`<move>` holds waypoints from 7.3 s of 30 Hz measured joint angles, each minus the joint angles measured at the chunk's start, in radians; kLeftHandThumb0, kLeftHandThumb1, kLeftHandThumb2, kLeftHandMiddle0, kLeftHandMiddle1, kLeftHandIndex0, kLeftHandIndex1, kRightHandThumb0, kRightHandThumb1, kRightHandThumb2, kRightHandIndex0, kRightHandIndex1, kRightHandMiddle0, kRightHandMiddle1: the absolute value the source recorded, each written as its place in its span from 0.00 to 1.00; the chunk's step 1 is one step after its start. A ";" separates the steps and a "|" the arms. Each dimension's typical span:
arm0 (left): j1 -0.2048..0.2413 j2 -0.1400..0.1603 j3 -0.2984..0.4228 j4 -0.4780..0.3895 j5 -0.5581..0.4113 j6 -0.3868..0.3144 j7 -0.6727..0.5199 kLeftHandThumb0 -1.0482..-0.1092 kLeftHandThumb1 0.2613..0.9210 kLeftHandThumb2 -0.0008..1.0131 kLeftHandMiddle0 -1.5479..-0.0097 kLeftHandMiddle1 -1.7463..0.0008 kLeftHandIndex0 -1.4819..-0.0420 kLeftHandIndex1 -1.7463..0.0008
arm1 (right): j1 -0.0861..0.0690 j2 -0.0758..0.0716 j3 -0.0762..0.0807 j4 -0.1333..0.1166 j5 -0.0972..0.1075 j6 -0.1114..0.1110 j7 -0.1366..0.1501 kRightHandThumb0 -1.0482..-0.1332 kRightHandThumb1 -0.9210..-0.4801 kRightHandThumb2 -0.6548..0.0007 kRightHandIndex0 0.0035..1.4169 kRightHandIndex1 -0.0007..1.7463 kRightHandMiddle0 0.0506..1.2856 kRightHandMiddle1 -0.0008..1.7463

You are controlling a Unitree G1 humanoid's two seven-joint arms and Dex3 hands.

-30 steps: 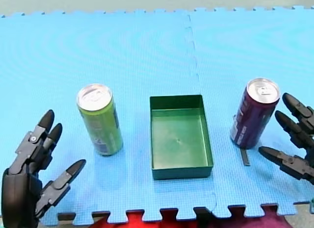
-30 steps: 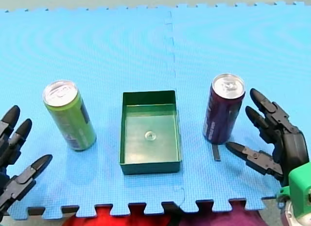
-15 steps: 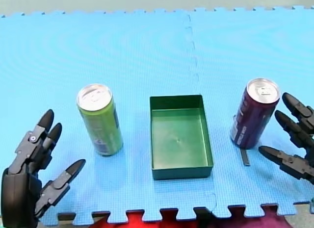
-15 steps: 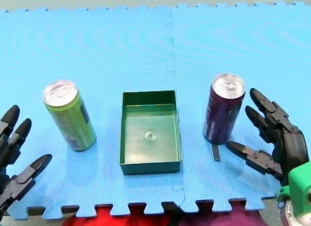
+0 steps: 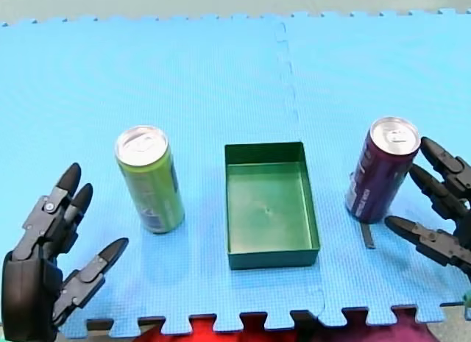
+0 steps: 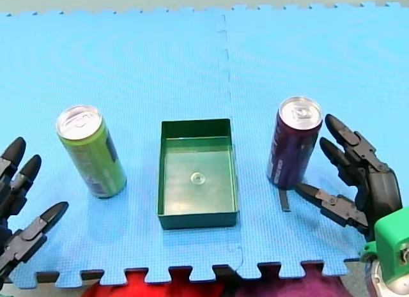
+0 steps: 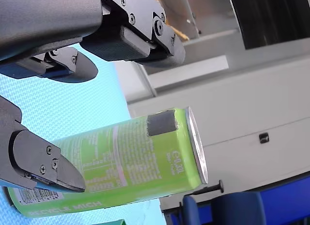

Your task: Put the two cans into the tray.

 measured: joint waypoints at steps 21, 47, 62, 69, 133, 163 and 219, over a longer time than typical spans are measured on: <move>0.027 -0.006 -0.006 -0.050 0.027 0.035 0.030 0.06 0.85 0.00 0.72 1.00 0.76 1.00 | -0.025 -0.006 0.032 -0.009 -0.045 0.041 -0.035 0.03 0.57 0.99 0.38 0.00 0.34 0.00; 0.024 -0.004 -0.006 -0.033 0.016 0.022 0.022 0.06 0.85 0.00 0.72 1.00 0.76 1.00 | -0.043 0.007 0.039 0.003 -0.059 0.011 -0.068 0.00 0.47 0.99 0.36 0.00 0.34 0.00; 0.023 -0.003 -0.005 -0.034 0.012 0.024 0.019 0.06 0.85 0.00 0.72 1.00 0.76 1.00 | -0.056 0.005 0.051 0.009 -0.065 0.025 -0.063 0.00 0.47 0.99 0.34 0.00 0.32 0.00; 0.023 0.001 -0.005 -0.034 0.010 0.024 0.015 0.06 0.85 0.00 0.71 1.00 0.75 1.00 | -0.057 0.002 0.059 0.009 -0.074 0.038 -0.067 0.00 0.46 0.99 0.33 0.00 0.31 0.00; 0.037 0.003 -0.001 -0.059 0.003 0.036 0.005 0.07 0.85 0.00 0.71 1.00 0.75 1.00 | -0.177 0.017 0.007 0.144 0.029 0.159 0.179 0.46 0.72 1.00 0.19 0.00 0.22 0.00; 0.046 0.003 -0.001 -0.062 -0.010 0.034 -0.001 0.07 0.85 0.00 0.70 1.00 0.74 1.00 | -0.231 0.023 0.001 0.182 -0.019 0.126 0.082 0.49 0.70 1.00 0.49 0.04 0.47 0.02; 0.031 0.004 -0.001 -0.036 0.009 0.018 -0.003 0.08 0.87 0.00 0.71 1.00 0.75 1.00 | -0.281 0.126 -0.043 0.106 -0.014 0.126 -0.193 0.71 0.43 1.00 0.91 0.00 0.92 0.00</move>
